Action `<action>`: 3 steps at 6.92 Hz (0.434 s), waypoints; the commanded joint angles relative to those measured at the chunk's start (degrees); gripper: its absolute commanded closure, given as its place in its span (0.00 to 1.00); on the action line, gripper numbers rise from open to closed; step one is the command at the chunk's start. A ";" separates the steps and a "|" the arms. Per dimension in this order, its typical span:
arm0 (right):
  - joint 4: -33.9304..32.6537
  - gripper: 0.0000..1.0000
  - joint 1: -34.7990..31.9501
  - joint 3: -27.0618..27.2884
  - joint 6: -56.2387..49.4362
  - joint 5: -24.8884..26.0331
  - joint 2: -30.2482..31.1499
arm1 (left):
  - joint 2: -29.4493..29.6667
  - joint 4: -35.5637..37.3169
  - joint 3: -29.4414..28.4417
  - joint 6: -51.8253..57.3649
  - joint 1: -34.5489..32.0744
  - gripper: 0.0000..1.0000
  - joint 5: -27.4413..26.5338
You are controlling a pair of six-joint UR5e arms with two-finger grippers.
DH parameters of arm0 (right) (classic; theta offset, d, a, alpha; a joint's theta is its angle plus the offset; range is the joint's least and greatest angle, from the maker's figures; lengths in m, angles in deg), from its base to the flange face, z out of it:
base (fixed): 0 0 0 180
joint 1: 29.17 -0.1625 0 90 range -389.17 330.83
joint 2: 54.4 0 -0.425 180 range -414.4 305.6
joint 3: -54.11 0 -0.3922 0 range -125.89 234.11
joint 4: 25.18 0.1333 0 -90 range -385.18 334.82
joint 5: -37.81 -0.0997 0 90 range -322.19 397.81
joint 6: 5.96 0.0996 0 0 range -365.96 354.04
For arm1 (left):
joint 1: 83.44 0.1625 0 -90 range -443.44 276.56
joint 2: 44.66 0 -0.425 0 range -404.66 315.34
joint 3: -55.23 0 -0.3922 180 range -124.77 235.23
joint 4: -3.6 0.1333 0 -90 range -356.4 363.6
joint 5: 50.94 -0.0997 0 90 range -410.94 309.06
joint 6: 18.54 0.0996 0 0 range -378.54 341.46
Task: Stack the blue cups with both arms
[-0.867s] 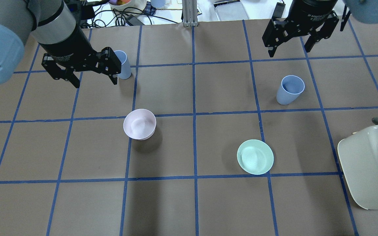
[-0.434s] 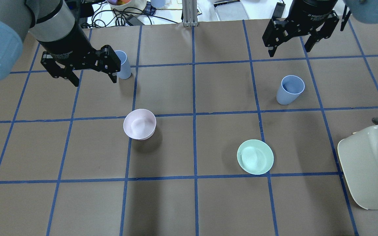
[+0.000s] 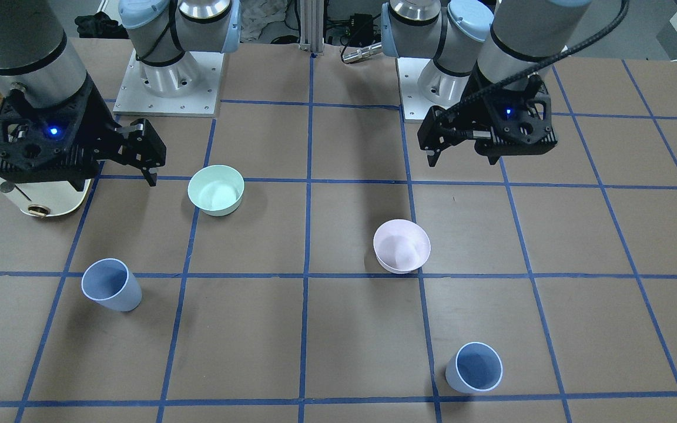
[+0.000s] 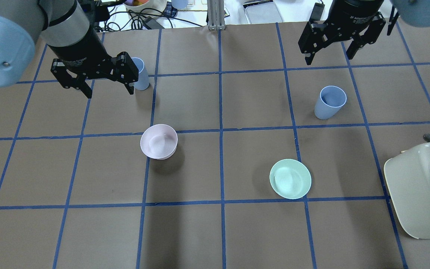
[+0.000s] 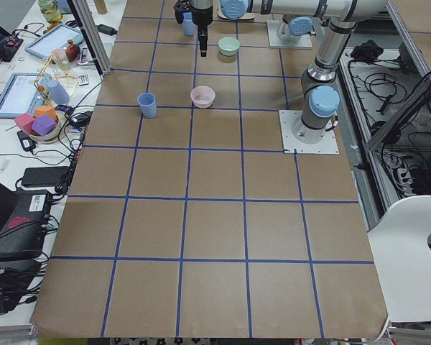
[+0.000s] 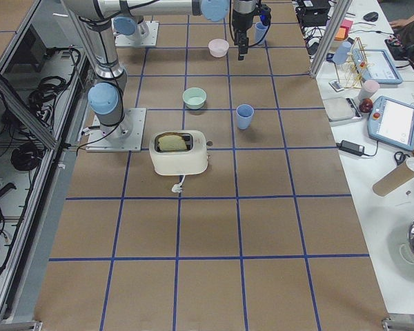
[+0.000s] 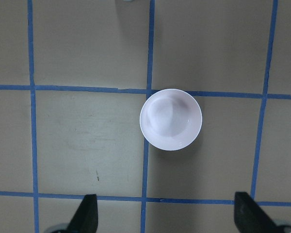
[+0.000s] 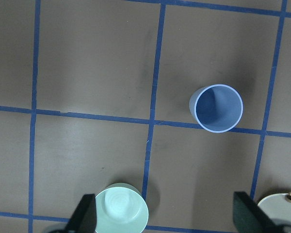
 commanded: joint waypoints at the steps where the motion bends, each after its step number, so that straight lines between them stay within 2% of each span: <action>1: 0.08 0.00 -0.03 0.06 0.03 0.00 0.00 | 12.70 5.86 -5.99 0.00 0.20 0.00 -0.05; 3: 0.08 0.00 -0.03 0.06 -0.06 0.00 0.00 | 25.55 5.99 -19.76 0.26 0.20 0.00 -1.46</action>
